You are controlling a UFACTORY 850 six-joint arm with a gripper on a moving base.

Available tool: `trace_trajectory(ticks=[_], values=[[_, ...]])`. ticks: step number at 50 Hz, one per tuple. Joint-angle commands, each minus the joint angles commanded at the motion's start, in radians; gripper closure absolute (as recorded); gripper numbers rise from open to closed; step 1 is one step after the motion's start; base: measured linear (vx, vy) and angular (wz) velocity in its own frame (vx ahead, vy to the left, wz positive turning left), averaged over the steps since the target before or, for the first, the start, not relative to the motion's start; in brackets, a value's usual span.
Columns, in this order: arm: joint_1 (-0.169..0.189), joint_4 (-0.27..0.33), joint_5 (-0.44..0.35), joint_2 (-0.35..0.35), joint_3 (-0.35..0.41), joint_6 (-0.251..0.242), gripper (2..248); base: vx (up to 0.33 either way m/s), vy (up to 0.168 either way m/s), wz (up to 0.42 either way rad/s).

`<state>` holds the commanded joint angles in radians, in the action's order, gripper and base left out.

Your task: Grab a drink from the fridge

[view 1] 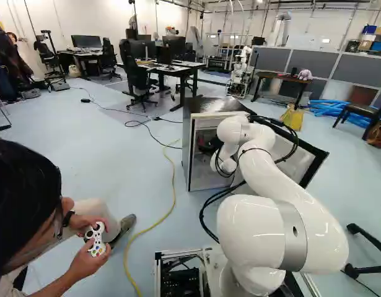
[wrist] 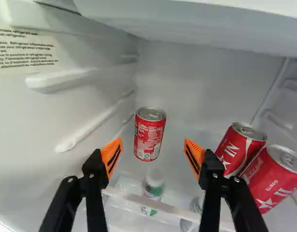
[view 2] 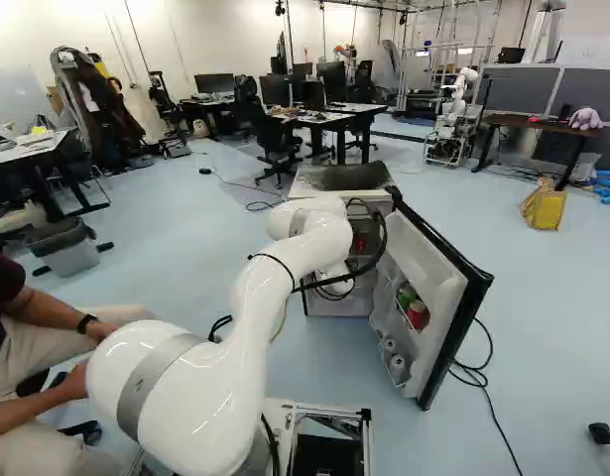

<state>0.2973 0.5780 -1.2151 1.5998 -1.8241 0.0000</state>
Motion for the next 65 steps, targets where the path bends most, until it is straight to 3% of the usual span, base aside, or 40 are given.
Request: trace_trajectory(ticks=[12,13,18,19,42,65], values=[[0.000,0.000,0.000,0.000,0.000,0.000,63,0.000,0.000,0.000],[0.000,0.000,0.000,0.000,0.000,0.000,75,0.000,0.000,0.000],[0.000,0.000,0.000,0.000,0.000,0.000,75,0.000,0.000,0.000],[0.000,0.000,0.000,0.000,0.000,0.000,87,0.000,0.000,0.000],[-0.003,0.000,0.000,0.002,-0.003,0.000,85,0.000,0.000,0.000],[-0.017,0.000,0.000,0.044,-0.079,0.000,85,0.000,0.000,0.000]])
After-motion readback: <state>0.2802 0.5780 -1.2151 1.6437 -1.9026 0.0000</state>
